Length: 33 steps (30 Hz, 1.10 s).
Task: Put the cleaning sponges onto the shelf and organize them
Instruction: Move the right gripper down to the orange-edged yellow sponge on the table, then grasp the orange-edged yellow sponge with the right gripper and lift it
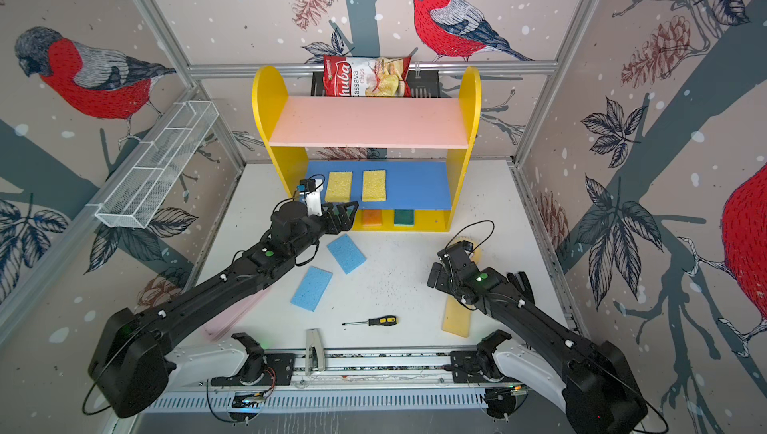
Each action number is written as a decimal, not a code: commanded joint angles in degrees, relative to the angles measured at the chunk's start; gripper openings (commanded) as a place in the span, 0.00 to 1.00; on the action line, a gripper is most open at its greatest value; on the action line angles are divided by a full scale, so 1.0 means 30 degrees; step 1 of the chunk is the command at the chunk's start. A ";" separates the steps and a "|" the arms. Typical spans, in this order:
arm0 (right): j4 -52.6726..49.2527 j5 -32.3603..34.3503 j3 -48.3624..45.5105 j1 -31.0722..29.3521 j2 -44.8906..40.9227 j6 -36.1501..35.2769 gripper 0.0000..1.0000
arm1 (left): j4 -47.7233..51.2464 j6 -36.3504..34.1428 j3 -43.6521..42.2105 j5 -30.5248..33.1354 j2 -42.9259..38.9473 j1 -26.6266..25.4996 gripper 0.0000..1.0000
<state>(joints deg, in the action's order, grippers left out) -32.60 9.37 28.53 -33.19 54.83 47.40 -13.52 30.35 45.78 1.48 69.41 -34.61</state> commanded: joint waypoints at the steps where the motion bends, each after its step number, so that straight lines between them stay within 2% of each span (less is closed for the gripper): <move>1: -0.1182 0.1469 -0.0463 0.0131 -0.0698 0.2460 0.99 | -0.0755 -0.0724 0.0018 0.0077 -0.0035 0.0027 0.98; 5: -0.1142 0.1343 -0.1460 0.0282 -0.1520 0.3347 1.00 | -0.0670 -0.0901 0.0012 0.0182 0.0043 0.0167 0.98; 10: 0.1205 -0.0975 -0.2975 0.0057 -0.1634 0.4064 1.00 | -0.1252 -0.0569 -0.0534 0.0199 -0.0079 0.0546 0.98; 11: 0.2181 -0.1334 -0.3241 -0.0154 -0.1544 0.4223 0.97 | -0.1375 -0.0443 -0.0552 0.0109 -0.0048 0.0692 0.98; 13: 0.4005 -0.1788 -0.3445 -0.0617 -0.1254 0.4493 0.88 | -0.1523 -0.0282 -0.0586 -0.0115 0.0079 0.0876 0.98; 17: 0.6700 -0.2042 -0.2818 -0.1144 0.0308 0.4398 0.54 | -0.1502 -0.0147 -0.0442 -0.0411 0.0372 0.1018 0.98; 23: 0.8881 -0.2467 -0.1115 -0.1177 0.3203 0.3326 0.24 | -0.1404 -0.0071 -0.0167 -0.0316 0.0823 0.1072 0.98; 29: 0.9878 -0.3216 0.0797 -0.1210 0.5113 0.1101 0.02 | -0.1383 0.0023 0.0046 -0.0316 0.1177 0.1076 0.98; 33: 0.8783 -0.3075 0.1920 -0.1182 0.5502 -0.0975 0.04 | -0.1259 0.0195 0.0146 -0.0317 0.1164 0.1062 0.98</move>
<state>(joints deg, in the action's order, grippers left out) -5.58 0.16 32.75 -36.71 71.00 50.61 -16.08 30.22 45.69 1.08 72.93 -31.55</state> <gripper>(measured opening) 0.051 0.977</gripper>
